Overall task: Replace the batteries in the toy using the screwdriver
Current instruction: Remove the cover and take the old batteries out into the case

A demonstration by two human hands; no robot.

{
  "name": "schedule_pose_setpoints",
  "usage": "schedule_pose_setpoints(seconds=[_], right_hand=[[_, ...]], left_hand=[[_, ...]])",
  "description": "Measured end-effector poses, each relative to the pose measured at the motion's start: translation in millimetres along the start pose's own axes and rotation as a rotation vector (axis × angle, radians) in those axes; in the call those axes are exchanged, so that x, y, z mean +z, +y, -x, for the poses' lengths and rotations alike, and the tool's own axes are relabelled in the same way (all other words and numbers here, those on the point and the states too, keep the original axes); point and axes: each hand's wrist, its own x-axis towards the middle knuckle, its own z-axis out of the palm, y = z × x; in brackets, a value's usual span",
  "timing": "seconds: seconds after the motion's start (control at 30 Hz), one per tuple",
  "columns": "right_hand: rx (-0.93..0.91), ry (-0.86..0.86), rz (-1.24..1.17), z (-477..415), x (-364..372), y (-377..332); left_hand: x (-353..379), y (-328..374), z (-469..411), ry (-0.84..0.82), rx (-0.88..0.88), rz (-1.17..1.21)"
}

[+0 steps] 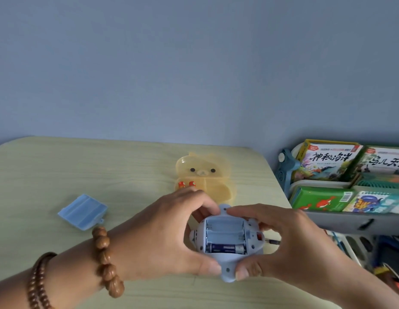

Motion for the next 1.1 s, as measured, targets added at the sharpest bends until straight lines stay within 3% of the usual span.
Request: schedule_pose_setpoints(seconds=[0.23, 0.7, 0.9, 1.0, 1.1], right_hand=[[-0.007, 0.025, 0.000, 0.3, 3.9, -2.4], [-0.120, 0.111, 0.019, 1.9, 7.4, -0.5], [-0.067, 0.087, 0.028, 2.8, 7.6, -0.1], [-0.059, 0.067, 0.016, 1.9, 5.7, -3.7], [-0.076, 0.060, 0.024, 0.1, 3.8, -6.9]], left_hand=[[20.1, 32.6, -10.5, 0.137, -0.139, -0.155], [37.9, 57.9, -19.4, 0.132, -0.364, -0.035], [33.9, 57.2, -19.1, 0.108, -0.344, 0.057], [31.0, 54.2, -15.7, 0.030, -0.277, 0.000], [34.9, 48.3, -10.3, 0.071, -0.217, -0.067]])
